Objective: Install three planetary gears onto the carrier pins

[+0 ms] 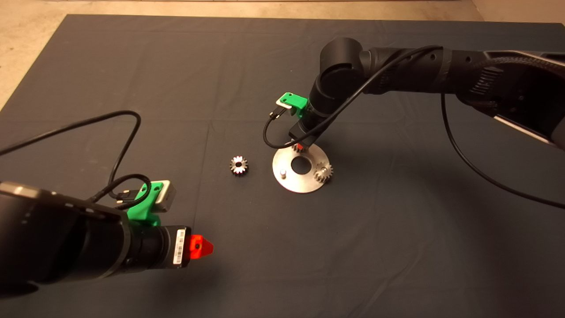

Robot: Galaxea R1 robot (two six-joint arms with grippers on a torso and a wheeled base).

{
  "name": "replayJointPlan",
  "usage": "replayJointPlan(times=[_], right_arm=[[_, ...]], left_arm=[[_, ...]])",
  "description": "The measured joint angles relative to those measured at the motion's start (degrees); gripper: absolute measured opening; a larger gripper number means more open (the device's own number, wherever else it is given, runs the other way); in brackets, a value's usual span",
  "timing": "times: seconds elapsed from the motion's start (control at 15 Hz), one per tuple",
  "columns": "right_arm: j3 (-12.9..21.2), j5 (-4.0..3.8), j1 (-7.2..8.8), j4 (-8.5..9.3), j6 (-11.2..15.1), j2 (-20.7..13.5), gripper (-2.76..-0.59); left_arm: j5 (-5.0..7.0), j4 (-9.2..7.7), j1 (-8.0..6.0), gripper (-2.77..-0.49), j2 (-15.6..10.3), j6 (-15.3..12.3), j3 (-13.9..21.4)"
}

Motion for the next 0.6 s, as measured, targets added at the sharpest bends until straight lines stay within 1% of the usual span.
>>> replayJointPlan(times=[0.2,0.4,0.53,0.6], right_arm=[[0.0,-0.01,0.0,0.0,0.0,0.0,-2.19],[0.02,0.0,0.0,0.0,0.02,0.0,-2.17],[0.02,0.05,0.0,0.0,0.02,0.0,-2.03],[0.07,0.13,-0.01,0.02,0.02,0.0,-2.02]], left_arm=[[0.0,0.0,0.0,-0.51,0.0,0.0,0.0],[0.0,0.0,0.0,-0.51,0.0,0.0,0.0],[-0.02,0.0,0.0,-0.51,0.0,0.0,0.0],[0.0,0.0,0.0,-0.51,0.0,0.0,0.0]])
